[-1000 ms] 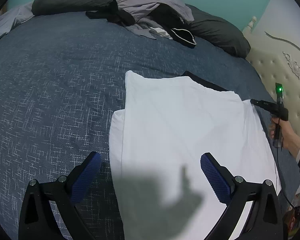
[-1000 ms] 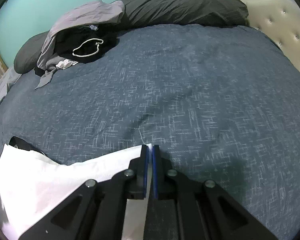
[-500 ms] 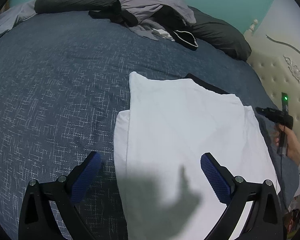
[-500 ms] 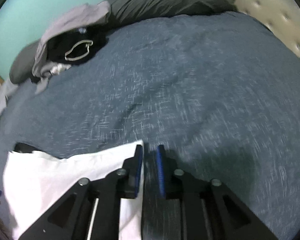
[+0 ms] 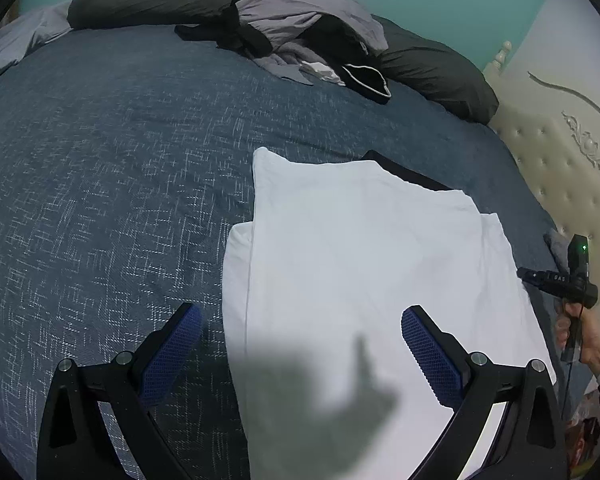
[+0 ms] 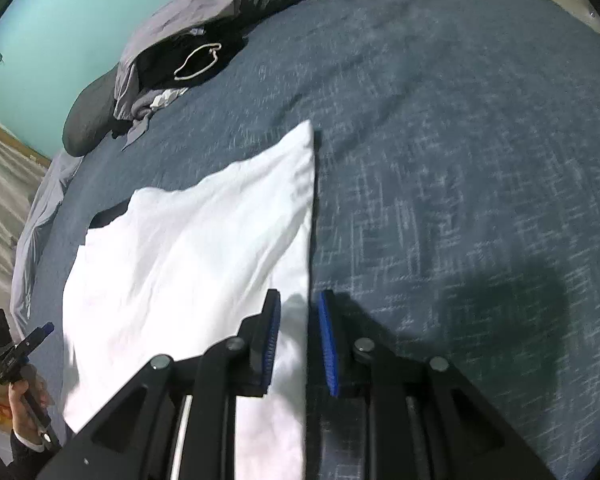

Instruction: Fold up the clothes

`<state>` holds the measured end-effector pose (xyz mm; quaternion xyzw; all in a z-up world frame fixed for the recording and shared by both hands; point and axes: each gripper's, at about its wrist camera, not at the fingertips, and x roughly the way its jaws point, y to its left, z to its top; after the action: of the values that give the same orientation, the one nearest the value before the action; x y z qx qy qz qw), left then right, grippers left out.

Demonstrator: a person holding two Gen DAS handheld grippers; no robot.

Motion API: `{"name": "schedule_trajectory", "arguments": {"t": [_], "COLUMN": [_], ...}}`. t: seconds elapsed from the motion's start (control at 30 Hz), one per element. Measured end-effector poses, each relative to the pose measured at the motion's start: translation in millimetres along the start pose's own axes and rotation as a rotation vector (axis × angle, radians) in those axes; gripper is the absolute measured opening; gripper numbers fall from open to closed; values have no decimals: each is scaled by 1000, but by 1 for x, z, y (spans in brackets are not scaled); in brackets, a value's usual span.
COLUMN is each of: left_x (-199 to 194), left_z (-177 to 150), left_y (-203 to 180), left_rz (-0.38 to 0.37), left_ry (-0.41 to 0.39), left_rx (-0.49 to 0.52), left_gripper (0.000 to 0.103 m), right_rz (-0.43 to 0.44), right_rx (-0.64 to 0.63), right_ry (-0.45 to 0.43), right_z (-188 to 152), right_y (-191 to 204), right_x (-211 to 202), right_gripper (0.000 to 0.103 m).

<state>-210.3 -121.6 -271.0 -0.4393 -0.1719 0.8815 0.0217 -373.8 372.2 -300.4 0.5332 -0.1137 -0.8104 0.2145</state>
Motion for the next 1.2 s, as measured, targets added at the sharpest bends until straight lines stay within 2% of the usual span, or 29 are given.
{"name": "schedule_trajectory", "arguments": {"t": [0.03,0.13,0.27,0.37,0.53,0.67,0.77,0.87,1.2], "left_x": [1,2,2,2,1,-2,-6,-10,-26], "left_z": [0,0,-1,-1,-1,1,1,-1,-17], "left_y": [0,1,1,1,3,6,8,11,22], "left_rz": [0,2,3,4,2,-1,7,11,6], "left_ry": [2,4,6,6,5,1,2,10,78], "left_rx": [-1,1,1,3,-2,-12,-11,-19,-61], "left_gripper": [102,102,102,102,102,102,102,102,102], "right_rz": [-8,-8,43,14,57,21,-1,7,128], "right_rx": [1,33,118,108,185,208,218,214,151], "right_ry": [10,-3,-49,-17,-21,-44,-95,-123,-169], "right_z": [-1,1,3,2,-1,-3,-6,-14,-45], "right_y": [0,-4,-15,-14,-23,-21,-18,-10,47], "right_x": [1,-1,-8,-2,-4,-14,-30,-45,-75], "right_gripper": [7,3,2,2,3,4,4,4,4]}}
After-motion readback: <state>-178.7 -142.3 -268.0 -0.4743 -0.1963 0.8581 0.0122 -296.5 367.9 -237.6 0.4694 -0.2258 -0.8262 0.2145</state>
